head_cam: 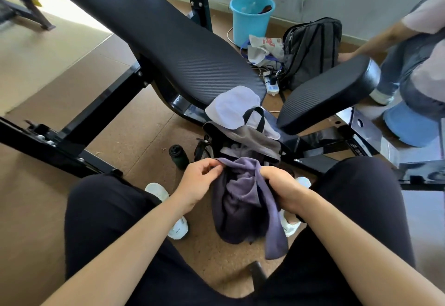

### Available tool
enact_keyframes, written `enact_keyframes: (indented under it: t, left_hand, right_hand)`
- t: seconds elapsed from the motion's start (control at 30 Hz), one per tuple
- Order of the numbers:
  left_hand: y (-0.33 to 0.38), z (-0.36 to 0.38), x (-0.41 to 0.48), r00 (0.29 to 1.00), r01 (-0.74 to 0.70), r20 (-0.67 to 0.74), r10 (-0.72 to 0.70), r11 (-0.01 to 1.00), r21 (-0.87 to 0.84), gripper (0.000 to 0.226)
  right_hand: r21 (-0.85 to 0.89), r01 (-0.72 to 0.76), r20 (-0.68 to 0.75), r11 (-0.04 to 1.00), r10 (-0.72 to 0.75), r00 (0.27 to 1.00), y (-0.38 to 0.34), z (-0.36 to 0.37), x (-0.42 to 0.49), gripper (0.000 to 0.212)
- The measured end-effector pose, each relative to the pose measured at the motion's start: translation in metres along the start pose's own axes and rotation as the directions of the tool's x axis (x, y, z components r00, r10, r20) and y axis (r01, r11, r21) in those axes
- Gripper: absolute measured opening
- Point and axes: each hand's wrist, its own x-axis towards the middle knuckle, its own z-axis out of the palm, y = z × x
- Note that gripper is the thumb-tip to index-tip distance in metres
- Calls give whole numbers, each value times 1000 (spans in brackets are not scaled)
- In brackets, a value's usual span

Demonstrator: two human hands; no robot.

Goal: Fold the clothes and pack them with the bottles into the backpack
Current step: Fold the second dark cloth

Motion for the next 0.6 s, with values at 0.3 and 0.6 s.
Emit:
enact_keyframes:
  t: [0.3,0.6]
  left_hand:
    - [8,-10,10,976,216,110,-187,878,-426,27]
    - [25,-8,-3,914,226,405,-36,873,-432,22]
  right_hand:
    - [-314,178,-53,932,-205,977,0,-4,18,49]
    - [-490,450,155,746,-434,888,26,23,39,23]
